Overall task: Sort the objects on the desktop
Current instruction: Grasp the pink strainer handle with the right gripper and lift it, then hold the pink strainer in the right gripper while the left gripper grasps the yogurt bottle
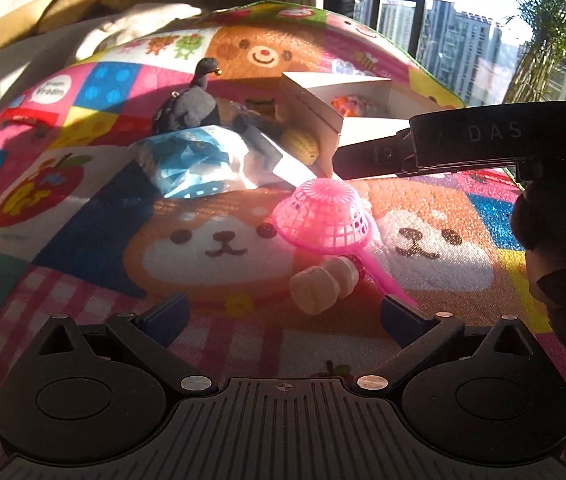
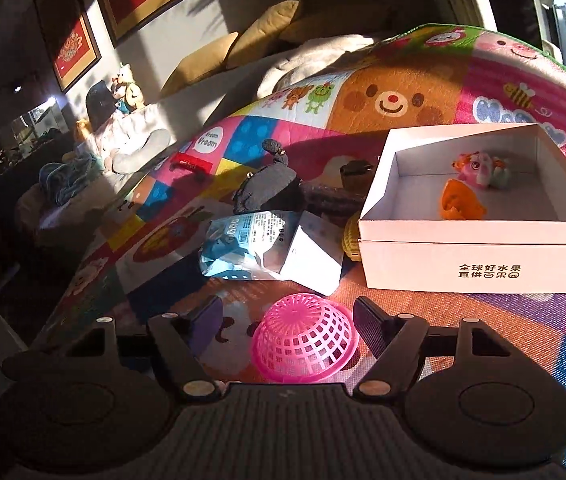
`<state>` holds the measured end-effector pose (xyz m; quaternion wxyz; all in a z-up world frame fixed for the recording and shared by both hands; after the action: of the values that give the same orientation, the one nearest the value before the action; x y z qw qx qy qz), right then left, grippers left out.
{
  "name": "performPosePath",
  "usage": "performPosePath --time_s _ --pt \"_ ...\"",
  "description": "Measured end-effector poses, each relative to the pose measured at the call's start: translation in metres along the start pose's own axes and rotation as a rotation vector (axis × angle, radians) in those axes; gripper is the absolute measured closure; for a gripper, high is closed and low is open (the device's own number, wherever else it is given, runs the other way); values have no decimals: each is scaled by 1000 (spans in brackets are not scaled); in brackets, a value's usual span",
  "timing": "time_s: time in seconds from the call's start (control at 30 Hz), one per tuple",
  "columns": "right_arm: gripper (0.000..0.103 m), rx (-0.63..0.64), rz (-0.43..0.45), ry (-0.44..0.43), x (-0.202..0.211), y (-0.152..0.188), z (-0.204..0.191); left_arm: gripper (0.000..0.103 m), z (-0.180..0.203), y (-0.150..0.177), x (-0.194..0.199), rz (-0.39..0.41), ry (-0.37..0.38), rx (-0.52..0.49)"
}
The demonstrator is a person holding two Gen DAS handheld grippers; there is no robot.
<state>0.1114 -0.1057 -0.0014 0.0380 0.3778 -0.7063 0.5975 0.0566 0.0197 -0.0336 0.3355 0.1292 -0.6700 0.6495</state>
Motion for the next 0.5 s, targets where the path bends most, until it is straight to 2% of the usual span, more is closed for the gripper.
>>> performPosePath --time_s 0.17,0.27,0.4,0.5 --pt "28 52 -101 47 -38 16 5 0 5 2 4 -3 5 1" --pt "30 107 -111 77 -46 27 1 0 8 6 6 -14 3 -3" --pt "31 70 -81 97 -29 28 12 0 13 9 5 -32 2 -1" --pt "31 56 -53 155 1 31 31 0 21 8 2 -36 14 -2"
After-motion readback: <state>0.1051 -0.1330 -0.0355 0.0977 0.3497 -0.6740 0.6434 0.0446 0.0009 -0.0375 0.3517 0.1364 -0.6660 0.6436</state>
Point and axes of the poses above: each gripper's, at about its wrist camera, not at the fingertips, and x roughly against the way its jaws point, z to its right, y to its underside, the point moved 8 cm from there along -x, roughly the way its jaws point, and after that the axes turned 3 degrees about z, right-handed, at the moved point
